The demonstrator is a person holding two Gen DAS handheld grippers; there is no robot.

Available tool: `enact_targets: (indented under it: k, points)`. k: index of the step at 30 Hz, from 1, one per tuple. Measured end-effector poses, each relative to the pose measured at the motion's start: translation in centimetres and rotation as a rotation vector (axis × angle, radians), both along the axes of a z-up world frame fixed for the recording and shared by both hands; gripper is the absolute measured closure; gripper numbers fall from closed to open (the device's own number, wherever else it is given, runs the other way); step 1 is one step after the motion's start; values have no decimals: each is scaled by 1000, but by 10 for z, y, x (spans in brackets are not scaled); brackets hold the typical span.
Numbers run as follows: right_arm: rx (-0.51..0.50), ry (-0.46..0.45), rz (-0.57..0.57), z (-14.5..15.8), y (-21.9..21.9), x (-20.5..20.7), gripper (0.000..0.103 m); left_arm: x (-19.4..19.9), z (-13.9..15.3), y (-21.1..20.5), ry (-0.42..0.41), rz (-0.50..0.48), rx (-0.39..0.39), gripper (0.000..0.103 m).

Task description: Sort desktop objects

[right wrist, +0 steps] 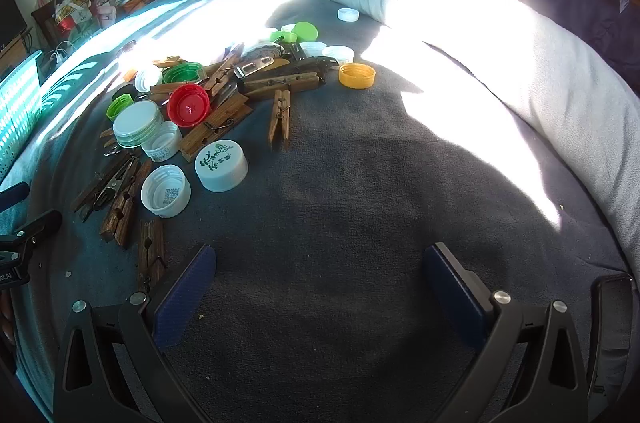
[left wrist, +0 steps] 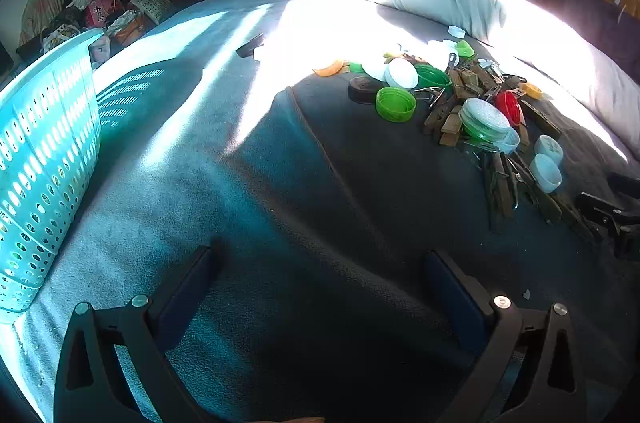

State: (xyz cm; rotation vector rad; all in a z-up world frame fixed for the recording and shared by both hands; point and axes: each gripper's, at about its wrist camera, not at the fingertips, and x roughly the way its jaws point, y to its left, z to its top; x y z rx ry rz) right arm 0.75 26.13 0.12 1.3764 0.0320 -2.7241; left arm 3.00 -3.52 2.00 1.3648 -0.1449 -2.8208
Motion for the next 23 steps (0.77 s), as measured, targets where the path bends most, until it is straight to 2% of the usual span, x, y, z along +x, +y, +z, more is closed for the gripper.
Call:
enact_targets:
  k: [23]
  points:
    - [0,0,0,0,0,0,0,6,1,-3,6,-5,23,0]
